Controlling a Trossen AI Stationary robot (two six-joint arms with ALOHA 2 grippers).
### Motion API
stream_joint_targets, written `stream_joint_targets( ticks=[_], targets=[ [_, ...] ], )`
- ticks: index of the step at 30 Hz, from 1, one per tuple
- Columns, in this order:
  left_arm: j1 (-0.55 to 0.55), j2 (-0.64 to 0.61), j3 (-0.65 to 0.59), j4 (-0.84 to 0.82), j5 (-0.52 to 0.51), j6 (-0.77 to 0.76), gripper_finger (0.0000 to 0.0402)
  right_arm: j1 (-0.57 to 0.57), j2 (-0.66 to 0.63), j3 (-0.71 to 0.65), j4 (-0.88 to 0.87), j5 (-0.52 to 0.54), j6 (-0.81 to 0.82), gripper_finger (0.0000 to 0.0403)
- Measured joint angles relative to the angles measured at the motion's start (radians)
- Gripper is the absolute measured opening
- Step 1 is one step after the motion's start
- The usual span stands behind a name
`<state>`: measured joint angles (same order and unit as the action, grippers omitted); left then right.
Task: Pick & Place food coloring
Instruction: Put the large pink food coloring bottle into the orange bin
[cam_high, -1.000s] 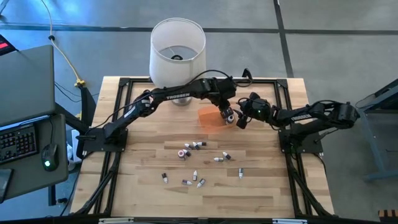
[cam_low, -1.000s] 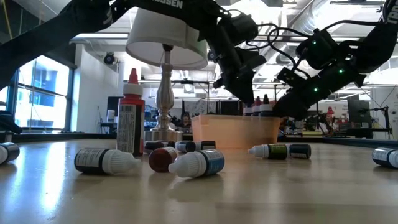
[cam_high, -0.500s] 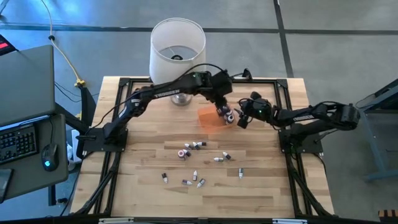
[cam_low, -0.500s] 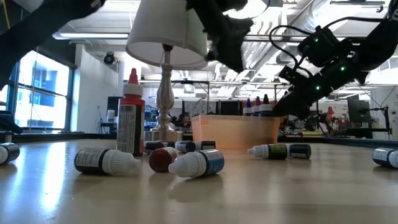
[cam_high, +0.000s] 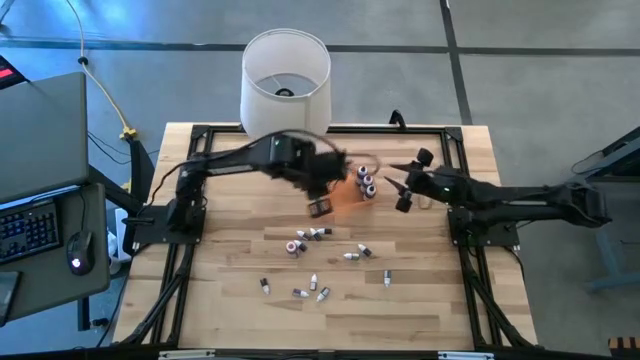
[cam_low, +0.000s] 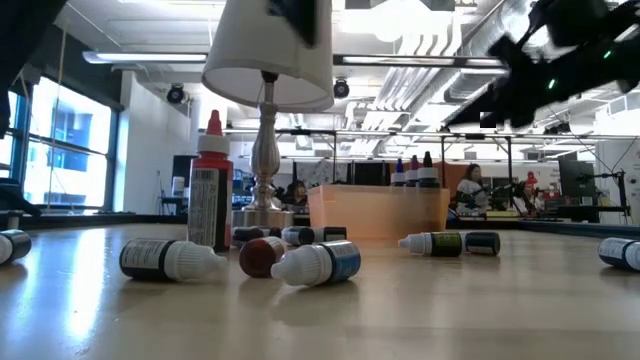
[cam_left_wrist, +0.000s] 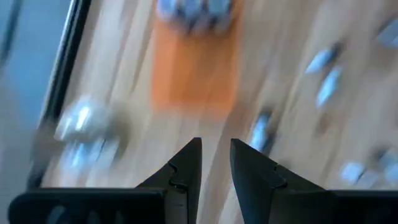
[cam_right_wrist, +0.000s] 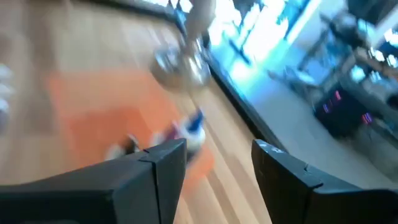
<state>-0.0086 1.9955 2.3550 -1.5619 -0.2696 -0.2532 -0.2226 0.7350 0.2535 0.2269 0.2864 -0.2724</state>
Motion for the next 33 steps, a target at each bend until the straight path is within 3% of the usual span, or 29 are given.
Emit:
stream_joint_targets(
  ticks=[2,8,13,16,20,24,28,33],
  targets=[
    [-0.046,-0.029,-0.013,-0.009,-0.081,-0.042,0.0081,0.053,-0.07,0.0,0.012,-0.046,0.003,0.0176],
    [-0.171,-0.123,-0.121,0.024,-0.158,-0.075,0.0081,0.204,-0.181,0.0,0.161,-0.258,0.003,0.0176],
    [-0.27,-0.227,-0.327,0.03,-0.266,-0.22,0.0081,0.288,-0.184,0.001,0.204,-0.326,0.007,0.0176],
    [-0.342,-0.319,-0.529,0.047,-0.328,-0.334,0.0081,0.313,-0.157,0.0,0.204,-0.326,0.003,0.0176],
    [-0.433,-0.471,-0.848,0.254,-0.364,-0.365,0.0081,0.322,-0.108,0.0,0.228,-0.321,0.002,0.0176],
    [-0.503,-0.637,-1.147,0.622,-0.369,-0.302,0.0081,0.321,-0.018,0.001,0.347,-0.321,0.012,0.0176],
    [-0.549,-0.806,-1.402,0.959,-0.386,-0.208,0.0081,0.322,0.133,0.005,0.496,-0.321,0.065,0.0176],
    [-0.547,-0.98,-1.678,1.352,-0.396,-0.068,0.0081,0.327,0.382,0.121,0.513,-0.317,0.12,0.0176]
  ],
)
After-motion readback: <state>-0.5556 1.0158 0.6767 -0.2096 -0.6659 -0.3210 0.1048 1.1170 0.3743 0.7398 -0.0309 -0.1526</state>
